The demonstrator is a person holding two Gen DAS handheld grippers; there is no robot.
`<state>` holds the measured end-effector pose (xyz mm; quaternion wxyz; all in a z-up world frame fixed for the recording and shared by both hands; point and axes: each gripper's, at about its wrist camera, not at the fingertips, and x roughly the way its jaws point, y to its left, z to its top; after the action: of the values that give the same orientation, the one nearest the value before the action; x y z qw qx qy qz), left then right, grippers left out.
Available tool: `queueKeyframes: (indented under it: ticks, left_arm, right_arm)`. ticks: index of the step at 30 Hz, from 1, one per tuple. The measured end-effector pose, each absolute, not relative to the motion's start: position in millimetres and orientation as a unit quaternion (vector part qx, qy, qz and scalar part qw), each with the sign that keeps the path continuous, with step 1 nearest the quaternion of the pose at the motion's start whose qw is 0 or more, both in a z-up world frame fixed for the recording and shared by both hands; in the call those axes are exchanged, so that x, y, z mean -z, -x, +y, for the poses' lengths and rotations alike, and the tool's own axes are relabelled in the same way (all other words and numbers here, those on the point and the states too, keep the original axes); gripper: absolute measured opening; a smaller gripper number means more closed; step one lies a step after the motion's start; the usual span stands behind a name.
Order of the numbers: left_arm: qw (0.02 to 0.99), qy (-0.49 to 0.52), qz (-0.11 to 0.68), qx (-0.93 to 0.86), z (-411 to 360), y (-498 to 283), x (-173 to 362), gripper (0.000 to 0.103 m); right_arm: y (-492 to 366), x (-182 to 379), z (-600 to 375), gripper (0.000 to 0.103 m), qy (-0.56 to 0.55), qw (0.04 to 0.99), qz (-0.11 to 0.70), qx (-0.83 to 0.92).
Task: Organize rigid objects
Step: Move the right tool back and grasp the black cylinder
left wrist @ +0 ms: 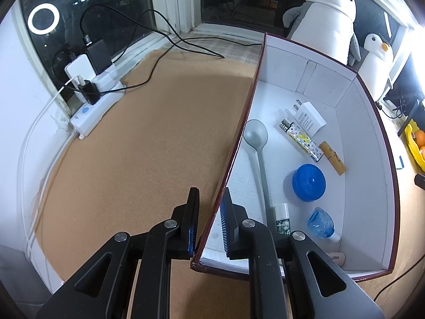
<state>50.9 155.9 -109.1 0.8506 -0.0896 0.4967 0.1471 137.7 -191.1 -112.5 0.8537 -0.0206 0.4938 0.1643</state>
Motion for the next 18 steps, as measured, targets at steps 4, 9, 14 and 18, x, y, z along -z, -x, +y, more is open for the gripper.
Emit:
queueKeyframes:
  ticks: [4, 9, 14, 18]
  left_arm:
    - [0.849, 0.089, 0.499, -0.148, 156, -51, 109, 0.014]
    - [0.848, 0.093, 0.501, -0.149, 156, -52, 110, 0.016]
    - [0.846, 0.096, 0.501, -0.152, 156, -52, 110, 0.016]
    - [0.845, 0.096, 0.503, -0.155, 156, -53, 111, 0.016]
  right_arm:
    - [-144, 118, -185, 0.054, 0.036, 0.849, 0.495, -0.180]
    - [-150, 122, -161, 0.054, 0.082, 0.844, 0.484, -0.215]
    - [-157, 127, -135, 0.054, 0.138, 0.832, 0.479, -0.242]
    - [-165, 136, -119, 0.054, 0.175, 0.820, 0.483, -0.251]
